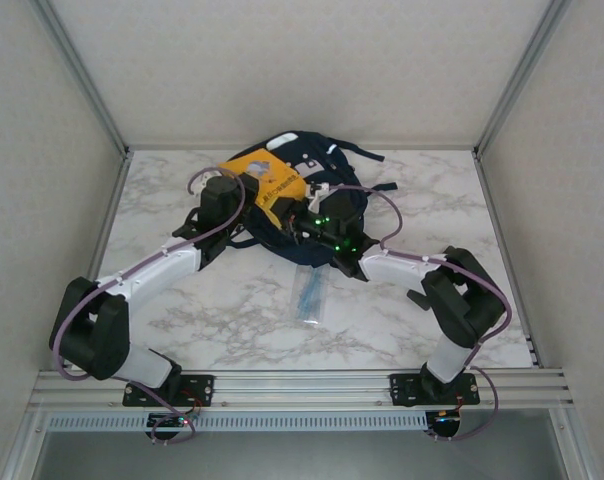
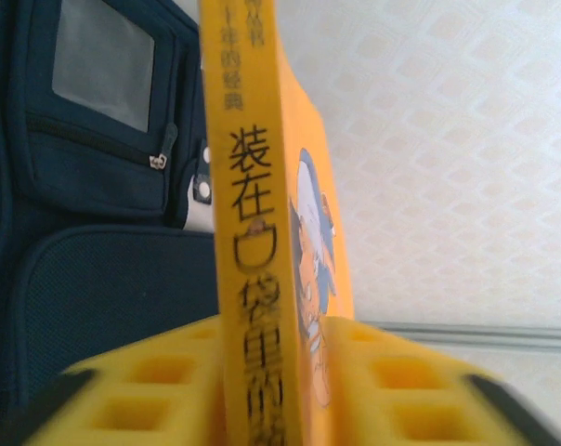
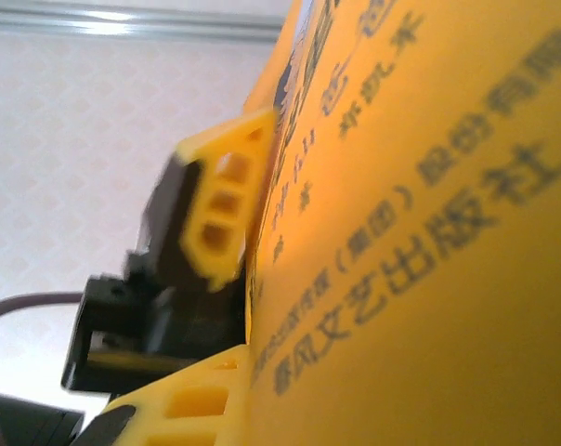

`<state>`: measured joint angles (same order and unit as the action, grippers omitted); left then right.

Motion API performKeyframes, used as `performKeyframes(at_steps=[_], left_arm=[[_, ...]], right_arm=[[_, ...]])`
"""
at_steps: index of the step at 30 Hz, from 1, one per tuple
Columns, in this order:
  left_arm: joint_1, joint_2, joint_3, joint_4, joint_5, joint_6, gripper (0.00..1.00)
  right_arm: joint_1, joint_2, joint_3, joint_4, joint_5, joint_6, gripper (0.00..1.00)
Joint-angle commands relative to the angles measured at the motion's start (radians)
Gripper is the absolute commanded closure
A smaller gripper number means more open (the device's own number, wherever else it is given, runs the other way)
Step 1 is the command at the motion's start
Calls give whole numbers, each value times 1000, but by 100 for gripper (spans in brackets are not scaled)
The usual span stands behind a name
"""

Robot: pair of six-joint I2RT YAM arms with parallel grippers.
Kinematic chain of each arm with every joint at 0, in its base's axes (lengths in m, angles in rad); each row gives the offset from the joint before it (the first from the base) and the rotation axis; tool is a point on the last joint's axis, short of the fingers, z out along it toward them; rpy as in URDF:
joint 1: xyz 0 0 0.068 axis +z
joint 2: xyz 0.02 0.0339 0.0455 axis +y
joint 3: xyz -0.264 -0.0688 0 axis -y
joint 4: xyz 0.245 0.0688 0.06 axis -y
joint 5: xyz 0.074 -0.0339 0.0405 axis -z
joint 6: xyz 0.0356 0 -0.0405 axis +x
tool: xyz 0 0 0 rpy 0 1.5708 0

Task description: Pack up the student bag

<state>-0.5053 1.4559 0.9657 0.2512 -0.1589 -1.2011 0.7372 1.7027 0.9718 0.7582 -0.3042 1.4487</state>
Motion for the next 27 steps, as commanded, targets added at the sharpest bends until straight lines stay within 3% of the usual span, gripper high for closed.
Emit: performKeyframes(at_steps=[1, 4, 8, 13, 16, 21, 27], left_arm=[[-18, -49, 28, -48, 45, 78, 0], [-18, -45, 44, -97, 81, 177, 0], [-23, -9, 96, -173, 142, 373, 0], [-77, 147, 294, -383, 234, 686, 6], [-121, 264, 432, -516, 241, 832, 11], [-181, 451, 647, -694, 209, 984, 15], [-213, 627, 845, -852, 147, 1121, 18]], right_arm=[[-71, -52, -12, -41, 81, -99, 100], [-118, -111, -10, -153, 41, -203, 100], [-207, -241, -8, -439, 7, -401, 100], [-309, -420, 44, -939, 140, -683, 100], [-369, -507, 57, -1110, 204, -783, 100], [-460, -624, 43, -1253, 266, -885, 100], [-537, -719, -1, -1307, 205, -950, 100]])
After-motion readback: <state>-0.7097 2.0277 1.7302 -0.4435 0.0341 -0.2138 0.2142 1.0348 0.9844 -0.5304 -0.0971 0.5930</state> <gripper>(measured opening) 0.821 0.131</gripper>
